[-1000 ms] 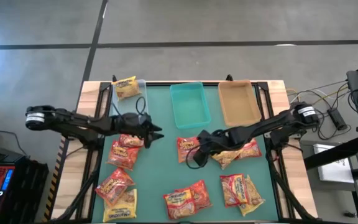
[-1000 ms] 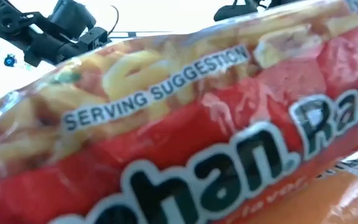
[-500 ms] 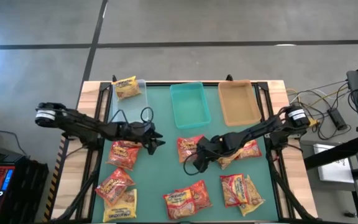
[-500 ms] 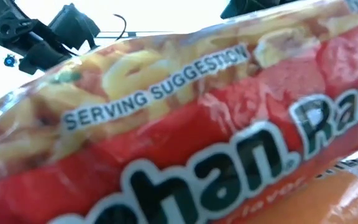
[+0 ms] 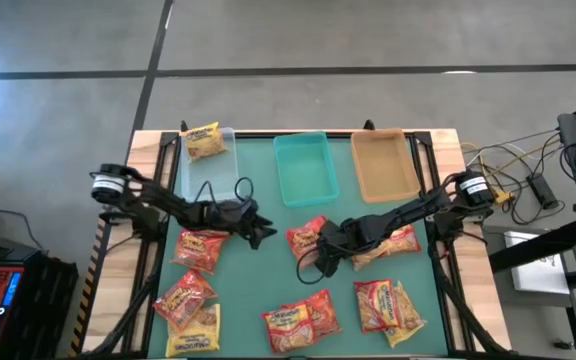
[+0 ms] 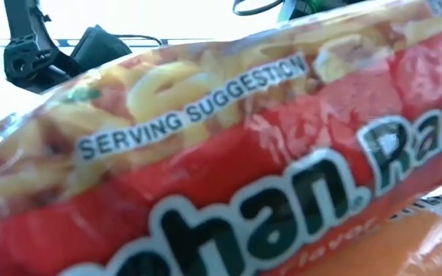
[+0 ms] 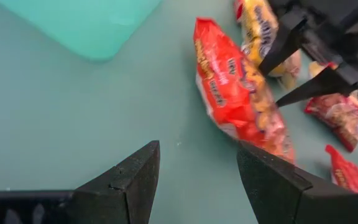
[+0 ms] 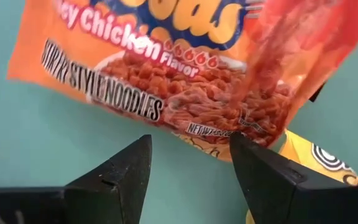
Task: Sort Maruchan noodles
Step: Put the red noodle pack into the green bin
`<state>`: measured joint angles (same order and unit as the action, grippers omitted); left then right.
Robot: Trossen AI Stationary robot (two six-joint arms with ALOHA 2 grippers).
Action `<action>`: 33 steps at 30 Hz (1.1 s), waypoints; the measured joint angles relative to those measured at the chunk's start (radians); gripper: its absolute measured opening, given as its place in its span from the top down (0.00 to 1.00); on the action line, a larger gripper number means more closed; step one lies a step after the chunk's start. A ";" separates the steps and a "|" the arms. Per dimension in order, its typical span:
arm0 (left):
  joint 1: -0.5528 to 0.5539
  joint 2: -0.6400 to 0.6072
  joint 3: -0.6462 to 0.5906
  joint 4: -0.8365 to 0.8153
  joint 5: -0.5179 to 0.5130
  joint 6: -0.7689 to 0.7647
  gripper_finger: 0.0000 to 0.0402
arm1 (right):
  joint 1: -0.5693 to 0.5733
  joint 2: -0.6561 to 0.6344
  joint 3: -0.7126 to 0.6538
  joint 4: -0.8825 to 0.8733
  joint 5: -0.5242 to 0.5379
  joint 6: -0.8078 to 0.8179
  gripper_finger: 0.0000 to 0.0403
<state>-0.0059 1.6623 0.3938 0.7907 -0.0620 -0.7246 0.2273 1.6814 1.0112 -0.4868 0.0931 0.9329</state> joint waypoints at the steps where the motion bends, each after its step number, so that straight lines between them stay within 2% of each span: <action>1: 0.000 0.015 0.008 0.000 0.000 -0.004 0.51 | 0.000 0.000 0.000 0.000 0.009 -0.002 0.49; 16: -0.002 0.126 0.105 0.063 0.003 -0.072 0.51 | 0.001 0.031 -0.001 0.042 0.065 -0.058 0.50; 33: -0.002 0.203 0.208 0.055 0.152 -0.132 0.51 | -0.001 0.034 -0.003 0.138 0.120 -0.137 0.50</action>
<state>-0.0074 1.8648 0.6016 0.8460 0.0895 -0.8563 0.2264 1.7153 1.0080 -0.3486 0.2129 0.7958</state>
